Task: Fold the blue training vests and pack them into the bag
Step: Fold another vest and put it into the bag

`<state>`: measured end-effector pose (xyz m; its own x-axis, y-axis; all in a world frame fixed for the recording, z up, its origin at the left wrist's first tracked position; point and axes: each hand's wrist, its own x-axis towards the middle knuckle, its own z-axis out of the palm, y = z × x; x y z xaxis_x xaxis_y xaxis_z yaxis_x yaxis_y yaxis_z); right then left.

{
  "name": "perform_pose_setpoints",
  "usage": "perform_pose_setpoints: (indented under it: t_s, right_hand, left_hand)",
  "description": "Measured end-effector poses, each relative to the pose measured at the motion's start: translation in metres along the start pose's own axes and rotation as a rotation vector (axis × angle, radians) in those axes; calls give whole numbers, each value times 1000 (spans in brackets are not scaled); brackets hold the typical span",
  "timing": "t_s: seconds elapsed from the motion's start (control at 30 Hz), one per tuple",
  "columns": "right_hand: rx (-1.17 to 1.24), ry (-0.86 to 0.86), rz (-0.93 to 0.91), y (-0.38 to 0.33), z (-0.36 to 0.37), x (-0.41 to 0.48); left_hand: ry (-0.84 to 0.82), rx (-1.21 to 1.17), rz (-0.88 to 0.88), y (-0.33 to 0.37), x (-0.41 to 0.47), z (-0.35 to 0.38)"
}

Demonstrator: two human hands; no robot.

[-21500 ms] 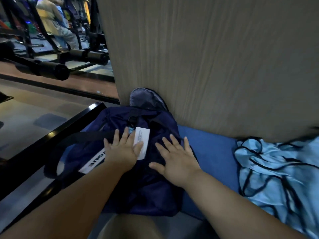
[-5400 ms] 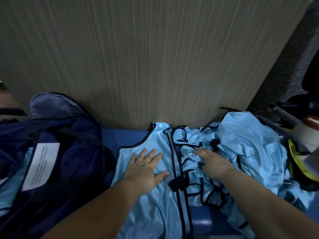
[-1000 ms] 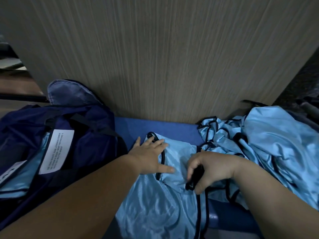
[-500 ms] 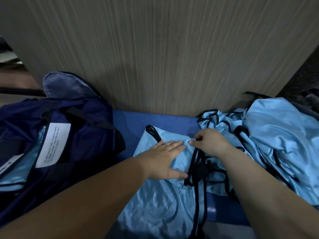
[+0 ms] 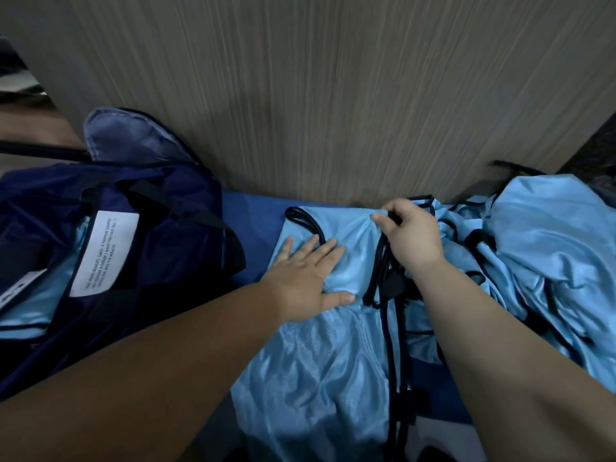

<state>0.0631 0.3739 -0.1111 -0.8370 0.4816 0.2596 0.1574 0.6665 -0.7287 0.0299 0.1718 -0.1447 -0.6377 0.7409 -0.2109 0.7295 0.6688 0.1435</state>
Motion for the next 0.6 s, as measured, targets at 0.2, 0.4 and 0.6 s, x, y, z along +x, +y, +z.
perform_pose_setpoints:
  t_s: [0.2,0.4,0.6]
  right_hand:
    - [-75,-284,210,8,-20,5]
    - [-233,-804,194,7,-62,-23]
    - [-636,-584,-67,45,-71,-40]
  left_hand:
    - [19,-25,-21,-10,0,8]
    - [63,-28,-28,-11,0,12]
    - [68,-20,-41,-8,-3,11]
